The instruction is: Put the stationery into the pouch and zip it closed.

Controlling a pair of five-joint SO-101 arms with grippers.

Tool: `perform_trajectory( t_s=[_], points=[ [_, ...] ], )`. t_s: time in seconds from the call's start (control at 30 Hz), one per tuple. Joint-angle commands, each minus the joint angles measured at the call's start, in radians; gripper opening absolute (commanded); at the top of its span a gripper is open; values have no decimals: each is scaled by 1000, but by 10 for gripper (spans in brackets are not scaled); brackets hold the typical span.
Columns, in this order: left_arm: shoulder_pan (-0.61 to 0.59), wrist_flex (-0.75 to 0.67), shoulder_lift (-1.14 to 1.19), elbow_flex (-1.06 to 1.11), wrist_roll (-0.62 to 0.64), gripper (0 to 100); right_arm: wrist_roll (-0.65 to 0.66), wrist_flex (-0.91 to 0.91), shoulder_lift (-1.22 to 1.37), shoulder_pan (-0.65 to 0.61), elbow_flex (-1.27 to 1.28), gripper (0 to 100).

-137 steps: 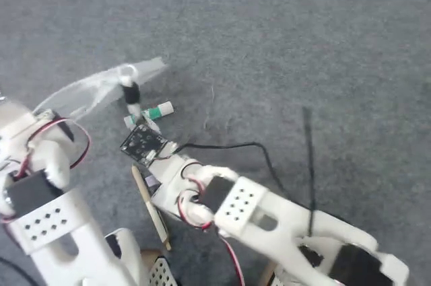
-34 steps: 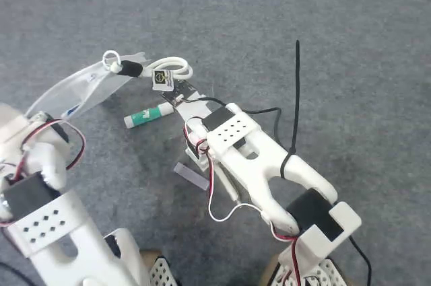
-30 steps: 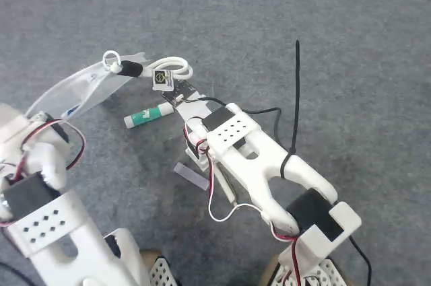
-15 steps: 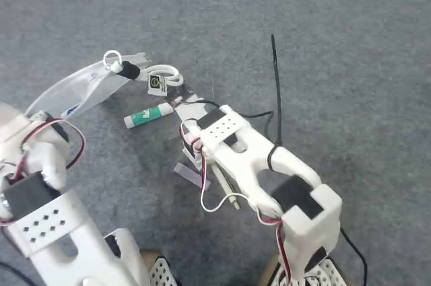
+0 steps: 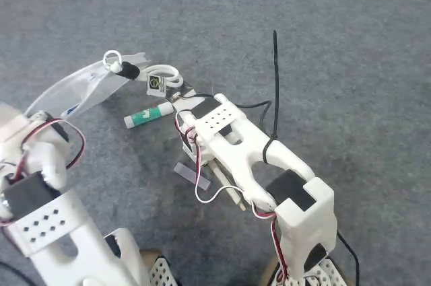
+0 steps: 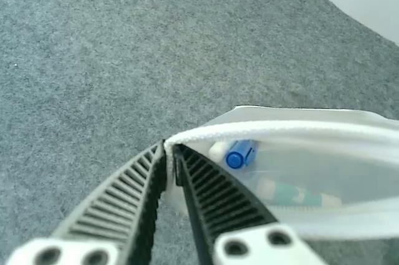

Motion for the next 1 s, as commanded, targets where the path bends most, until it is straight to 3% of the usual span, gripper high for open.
perform_trajectory(
  t_s=[0.0,0.6,0.97],
  points=[
    [5,-28,0,-18,12,13,-9,65,-22,-33,-75,6],
    [6,-28,0,-18,12,13,-9,464,-31,-163,-288,6],
    [29,-28,0,-16,12,13,-8,549,-278,-188,-259,6]
  ],
)
